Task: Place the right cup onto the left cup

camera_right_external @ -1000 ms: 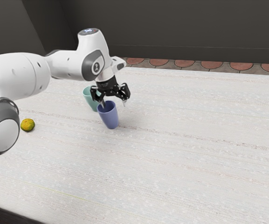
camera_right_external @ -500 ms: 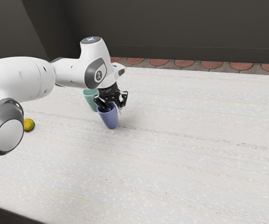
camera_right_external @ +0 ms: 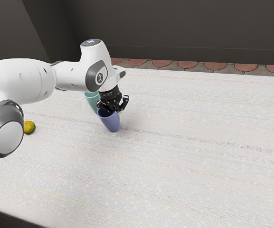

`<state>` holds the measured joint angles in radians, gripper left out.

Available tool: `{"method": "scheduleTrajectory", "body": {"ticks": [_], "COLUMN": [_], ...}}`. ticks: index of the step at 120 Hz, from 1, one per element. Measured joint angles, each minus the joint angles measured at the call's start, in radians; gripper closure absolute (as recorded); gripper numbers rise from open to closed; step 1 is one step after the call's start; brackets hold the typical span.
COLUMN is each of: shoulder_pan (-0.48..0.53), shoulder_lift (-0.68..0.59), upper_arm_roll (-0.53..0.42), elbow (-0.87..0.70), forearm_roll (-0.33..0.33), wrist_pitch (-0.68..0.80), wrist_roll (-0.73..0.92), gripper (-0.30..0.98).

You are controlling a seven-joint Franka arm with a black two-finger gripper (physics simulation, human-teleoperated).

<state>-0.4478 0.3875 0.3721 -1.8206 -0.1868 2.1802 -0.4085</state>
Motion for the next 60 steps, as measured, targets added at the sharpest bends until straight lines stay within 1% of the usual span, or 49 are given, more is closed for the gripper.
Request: {"method": "scheduleTrajectory", "body": {"ticks": [27, 33, 45, 60], "shoulder_pan": [0.002, 0.005, 0.012, 0.055], "shoulder_lift": [-0.016, -0.025, -0.034, -0.028], "upper_arm_roll": [0.009, 0.012, 0.032, 0.041], "elbow": [0.004, 0.012, 0.091, 0.202], "forearm_roll": [0.009, 0.022, 0.062, 0.099], "wrist_pitch": [-0.056, -0.079, -0.151, -0.233], "wrist_roll": [-0.023, -0.028, -0.038, -0.046], "gripper": [0.78, 0.78, 0.78, 0.78]}}
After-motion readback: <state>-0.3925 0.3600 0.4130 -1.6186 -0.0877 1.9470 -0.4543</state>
